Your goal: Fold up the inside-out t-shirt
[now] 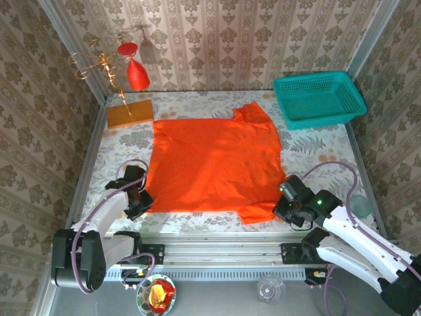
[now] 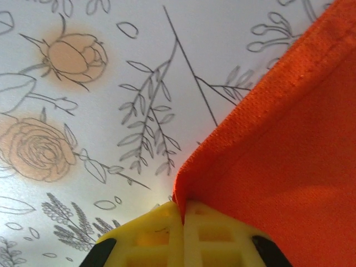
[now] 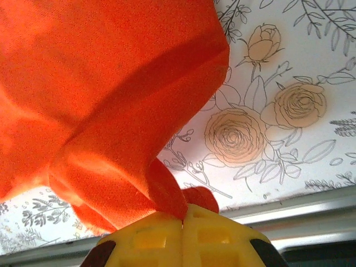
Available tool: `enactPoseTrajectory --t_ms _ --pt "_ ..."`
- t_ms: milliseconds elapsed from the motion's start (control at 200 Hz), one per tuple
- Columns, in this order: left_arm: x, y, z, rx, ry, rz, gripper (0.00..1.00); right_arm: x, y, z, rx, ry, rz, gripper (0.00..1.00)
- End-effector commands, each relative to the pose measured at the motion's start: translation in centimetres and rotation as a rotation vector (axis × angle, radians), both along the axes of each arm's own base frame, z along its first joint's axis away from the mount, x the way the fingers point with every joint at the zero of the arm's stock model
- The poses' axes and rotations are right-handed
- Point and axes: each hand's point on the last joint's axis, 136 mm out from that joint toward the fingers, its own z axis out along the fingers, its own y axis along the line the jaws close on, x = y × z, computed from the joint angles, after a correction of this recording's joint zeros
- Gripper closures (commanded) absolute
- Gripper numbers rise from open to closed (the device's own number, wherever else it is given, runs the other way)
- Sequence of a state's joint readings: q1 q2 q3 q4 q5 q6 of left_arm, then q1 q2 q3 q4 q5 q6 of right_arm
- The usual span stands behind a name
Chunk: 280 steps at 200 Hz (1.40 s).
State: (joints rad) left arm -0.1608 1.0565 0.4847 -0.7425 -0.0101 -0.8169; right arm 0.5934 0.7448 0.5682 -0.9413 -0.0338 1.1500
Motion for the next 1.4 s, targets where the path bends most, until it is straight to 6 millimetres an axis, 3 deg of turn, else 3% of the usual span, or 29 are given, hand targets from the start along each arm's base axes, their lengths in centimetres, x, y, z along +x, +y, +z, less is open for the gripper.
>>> enactPoseTrajectory --t_ms 0,155,260,455,565,895,1135,1395 --pt "-0.6 -0.8 1.4 -0.056 -0.052 0.024 1.00 -1.1 -1.6 1.3 -0.044 -0.001 -0.006 1.00" --pt "-1.8 -1.7 3.5 -0.105 -0.117 0.049 1.00 -2.4 -2.5 2.7 -0.033 -0.019 -0.006 1.00" --pt "-1.6 -2.4 4.5 -0.140 -0.145 0.033 1.00 -1.8 -2.0 3.8 -0.017 -0.052 0.009 1.00" --pt "2.7 -2.5 8.8 -0.091 -0.232 -0.068 1.00 2.7 -0.9 5.6 -0.052 -0.111 0.034 1.00" --pt "5.1 -2.4 9.7 -0.071 -0.244 -0.112 1.00 6.0 -0.8 6.4 -0.063 -0.137 0.037 1.00" --pt "11.1 -2.7 8.6 -0.065 -0.237 -0.197 1.00 14.1 -1.6 6.0 -0.072 -0.148 0.044 1.00" --pt "14.5 -3.0 7.1 -0.064 -0.196 -0.244 1.00 17.7 -2.0 4.8 -0.067 -0.122 0.054 1.00" --pt "16.4 -1.8 5.5 -0.030 -0.147 -0.254 1.00 20.9 -2.2 3.4 -0.061 -0.091 0.060 1.00"
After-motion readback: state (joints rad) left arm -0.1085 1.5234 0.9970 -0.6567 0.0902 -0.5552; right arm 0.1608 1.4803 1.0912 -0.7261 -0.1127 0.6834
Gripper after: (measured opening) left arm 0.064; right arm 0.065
